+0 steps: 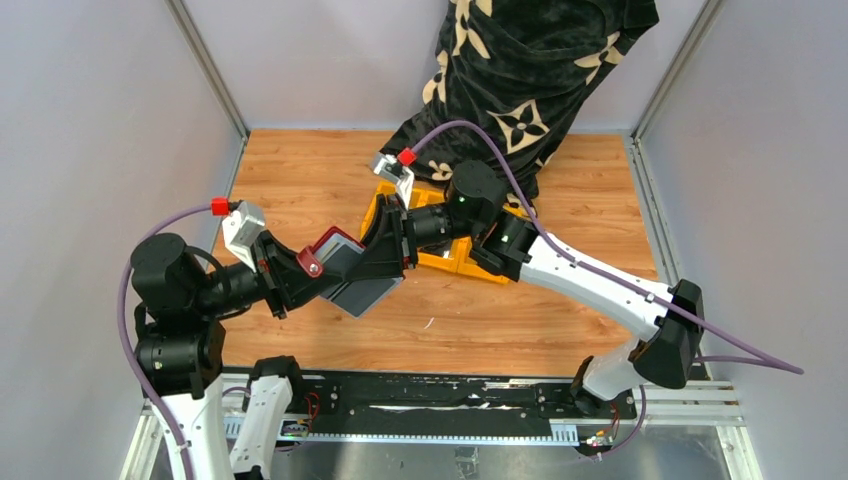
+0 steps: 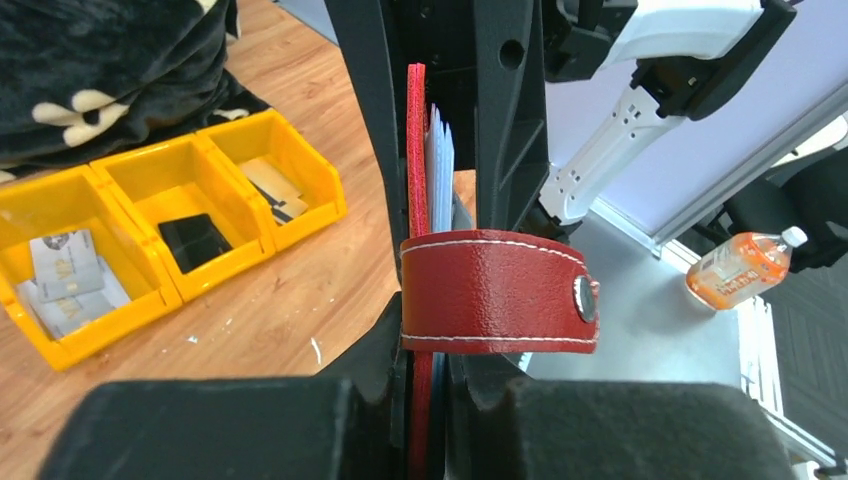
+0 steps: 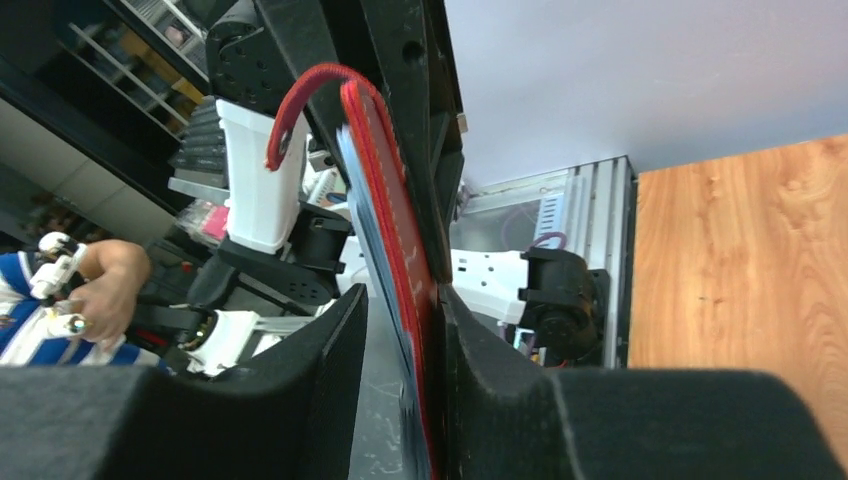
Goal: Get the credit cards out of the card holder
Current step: Remove the credit card from the card holder.
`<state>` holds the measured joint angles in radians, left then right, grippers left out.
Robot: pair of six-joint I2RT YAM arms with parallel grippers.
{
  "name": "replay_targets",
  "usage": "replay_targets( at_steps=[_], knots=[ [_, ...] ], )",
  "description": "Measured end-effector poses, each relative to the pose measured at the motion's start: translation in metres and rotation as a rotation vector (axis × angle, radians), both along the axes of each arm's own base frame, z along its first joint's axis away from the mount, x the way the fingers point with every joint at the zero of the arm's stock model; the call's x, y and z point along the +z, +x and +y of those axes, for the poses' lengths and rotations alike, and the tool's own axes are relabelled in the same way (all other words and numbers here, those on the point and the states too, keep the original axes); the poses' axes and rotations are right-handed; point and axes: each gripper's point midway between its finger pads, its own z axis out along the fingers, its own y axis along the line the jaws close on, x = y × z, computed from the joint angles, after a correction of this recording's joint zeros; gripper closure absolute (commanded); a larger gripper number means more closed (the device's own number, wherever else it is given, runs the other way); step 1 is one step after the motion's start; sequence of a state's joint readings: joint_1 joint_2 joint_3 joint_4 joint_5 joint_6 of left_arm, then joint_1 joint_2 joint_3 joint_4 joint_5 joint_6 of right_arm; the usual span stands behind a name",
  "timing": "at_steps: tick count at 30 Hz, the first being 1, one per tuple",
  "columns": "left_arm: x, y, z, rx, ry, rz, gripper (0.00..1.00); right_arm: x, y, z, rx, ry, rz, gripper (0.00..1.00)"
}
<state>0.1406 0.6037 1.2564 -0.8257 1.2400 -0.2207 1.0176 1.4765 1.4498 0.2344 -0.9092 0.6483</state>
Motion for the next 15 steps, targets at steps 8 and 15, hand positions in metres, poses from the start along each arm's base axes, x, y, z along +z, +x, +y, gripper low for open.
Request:
replay_targets(
  at_steps=[8, 15],
  knots=[
    [-0.003, 0.016, 0.002, 0.015, -0.038, 0.128, 1.00, -0.026, 0.002, -0.019, -0.012, 0.070, 0.138, 0.70],
    [0.005, 0.015, -0.004, 0.004, -0.166, 0.201, 0.70, -0.028, 0.003, -0.027, -0.035, 0.102, 0.172, 1.00]
  ],
)
